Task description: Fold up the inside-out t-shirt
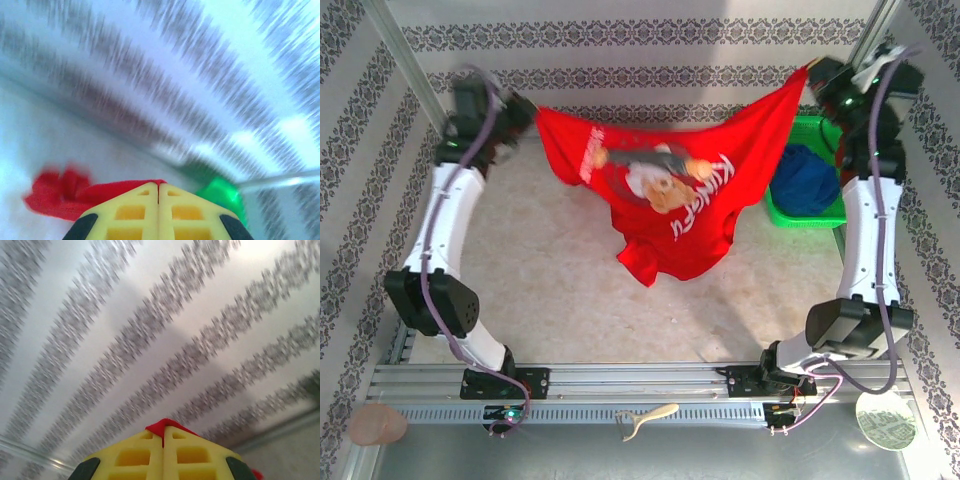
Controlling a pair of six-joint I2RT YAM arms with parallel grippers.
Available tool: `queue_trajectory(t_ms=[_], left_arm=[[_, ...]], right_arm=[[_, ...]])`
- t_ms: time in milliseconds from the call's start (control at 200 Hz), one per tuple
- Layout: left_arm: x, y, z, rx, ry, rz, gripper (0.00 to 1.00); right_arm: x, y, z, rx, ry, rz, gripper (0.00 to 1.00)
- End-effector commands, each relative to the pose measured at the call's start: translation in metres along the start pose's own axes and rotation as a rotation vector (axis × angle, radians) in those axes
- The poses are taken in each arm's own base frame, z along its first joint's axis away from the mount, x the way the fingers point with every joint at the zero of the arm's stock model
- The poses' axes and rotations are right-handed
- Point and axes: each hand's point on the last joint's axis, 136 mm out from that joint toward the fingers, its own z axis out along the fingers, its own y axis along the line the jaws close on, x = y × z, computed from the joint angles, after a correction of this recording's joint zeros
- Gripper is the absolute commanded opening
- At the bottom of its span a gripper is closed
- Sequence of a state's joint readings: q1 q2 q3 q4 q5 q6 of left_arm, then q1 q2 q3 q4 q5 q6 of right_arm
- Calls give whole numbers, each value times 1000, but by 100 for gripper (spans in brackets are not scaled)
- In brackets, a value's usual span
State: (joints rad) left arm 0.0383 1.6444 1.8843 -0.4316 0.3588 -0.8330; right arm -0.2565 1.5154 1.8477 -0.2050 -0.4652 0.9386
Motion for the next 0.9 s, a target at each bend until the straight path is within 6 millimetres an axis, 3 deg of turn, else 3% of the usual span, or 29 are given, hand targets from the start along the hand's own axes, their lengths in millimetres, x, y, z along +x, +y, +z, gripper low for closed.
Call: queue_trajectory(t_ms=[0,90,185,370,525,620,684,769,894], left_arm=[[-72,-62,-46,199,-141,-16,0],[-111,-79,-67,254,-234,-31,0],[-122,-81,-72,267,-240,-45,0],[-112,-87,-89,298,-231,-25,0],[-80,-49,-83,211,-177,-6,0],[-33,-17,-81,202,-114,-45,0],[22,20,-76,176,-35,-108,0],[111,60,-76,135,121,-125,0],[255,114,-93,5,376,-80,0]], right_arm=[[-50,61,-27,-148,-99,23,0],[-69,77,-35,-186,-136,34,0],[-75,84,-38,-208,-140,43,0],[-73,102,-45,-262,-117,46,0],[-55,98,-32,-286,-22,53,0],[-22,86,-36,-256,41,46,0],[13,65,-43,-209,97,39,0],[73,12,-59,-106,195,77,0],[170,-82,-106,109,311,154,0]])
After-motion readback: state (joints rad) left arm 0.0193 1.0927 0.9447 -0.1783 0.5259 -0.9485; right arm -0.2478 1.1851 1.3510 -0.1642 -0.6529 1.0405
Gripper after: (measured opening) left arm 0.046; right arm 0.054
